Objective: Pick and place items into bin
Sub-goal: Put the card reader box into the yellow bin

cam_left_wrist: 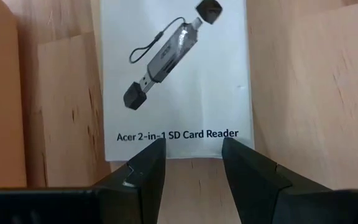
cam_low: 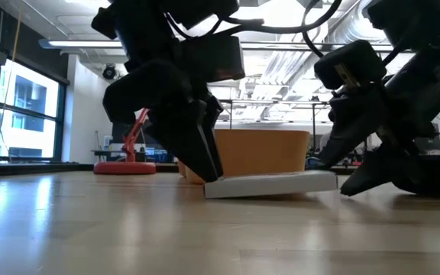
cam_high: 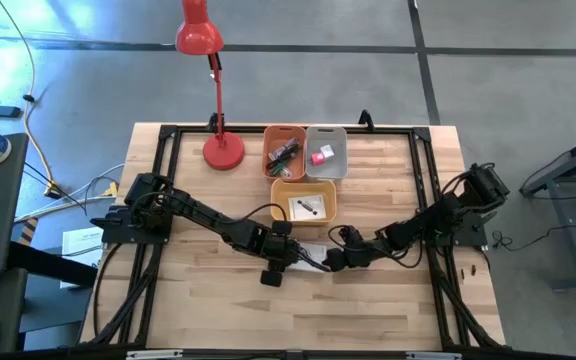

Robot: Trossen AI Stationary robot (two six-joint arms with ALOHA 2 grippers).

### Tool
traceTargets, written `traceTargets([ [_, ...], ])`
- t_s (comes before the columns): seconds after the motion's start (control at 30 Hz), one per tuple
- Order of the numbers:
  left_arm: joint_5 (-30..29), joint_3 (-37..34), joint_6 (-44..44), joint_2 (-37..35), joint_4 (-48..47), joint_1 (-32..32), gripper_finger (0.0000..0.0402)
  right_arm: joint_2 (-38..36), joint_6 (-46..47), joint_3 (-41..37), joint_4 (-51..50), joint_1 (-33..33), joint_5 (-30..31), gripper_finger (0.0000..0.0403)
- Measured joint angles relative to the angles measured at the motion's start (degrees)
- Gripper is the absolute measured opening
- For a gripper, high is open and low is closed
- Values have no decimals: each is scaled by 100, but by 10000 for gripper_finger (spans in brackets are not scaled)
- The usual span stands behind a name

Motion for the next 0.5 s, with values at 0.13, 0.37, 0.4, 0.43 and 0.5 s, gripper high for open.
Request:
traceTargets([
  [0.13, -5, 1, -16, 0, -48, 1, 149, 203, 39, 7, 210, 0, 81, 165],
  [0.37, -42, -1, -16, 0, -61, 0, 149, 240, 49, 7, 390, -149, 101, 165],
  [0.4, -42, -1, -14, 0, -56, 0, 149, 241, 51, 7, 389, -181, 74, 165],
  [0.43, -43, -2, -14, 0, -49, 0, 149, 241, 51, 7, 389, -209, 51, 165],
  [0.5, -44, -4, -12, 2, -36, 0, 149, 243, 53, 4, 389, -259, 34, 165],
])
